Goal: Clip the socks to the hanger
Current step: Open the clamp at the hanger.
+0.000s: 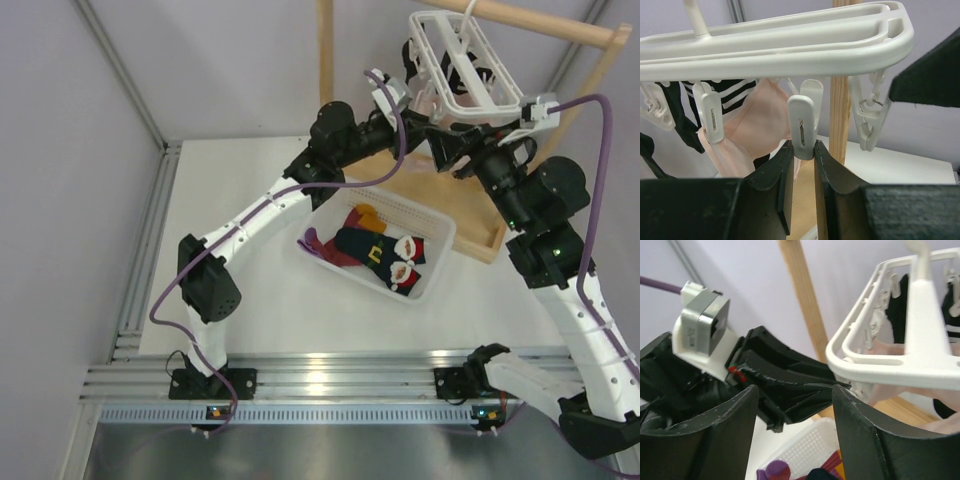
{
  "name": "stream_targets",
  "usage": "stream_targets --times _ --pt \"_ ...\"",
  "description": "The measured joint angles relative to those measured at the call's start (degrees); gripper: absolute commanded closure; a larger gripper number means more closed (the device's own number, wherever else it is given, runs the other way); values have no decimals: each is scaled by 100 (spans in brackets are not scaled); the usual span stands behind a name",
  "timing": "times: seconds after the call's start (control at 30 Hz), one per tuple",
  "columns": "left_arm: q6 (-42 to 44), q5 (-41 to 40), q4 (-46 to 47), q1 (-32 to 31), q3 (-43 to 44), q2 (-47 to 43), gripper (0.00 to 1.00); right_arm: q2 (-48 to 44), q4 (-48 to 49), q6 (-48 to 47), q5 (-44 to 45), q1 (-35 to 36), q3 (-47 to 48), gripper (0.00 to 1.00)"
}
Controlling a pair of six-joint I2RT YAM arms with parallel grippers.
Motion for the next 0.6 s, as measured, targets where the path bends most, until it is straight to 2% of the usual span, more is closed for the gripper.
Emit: stream_targets --times 0.2,0.37,0.6 --pt "4 -37 -240 -68 160 0 100 -9 103 -66 914 50 0 36" --pt "7 -66 -402 -136 321 0 100 -24 284 -144 1172 68 -81 35" --pt "9 -57 -450 -186 415 0 100 -87 426 -367 1471 13 -129 43"
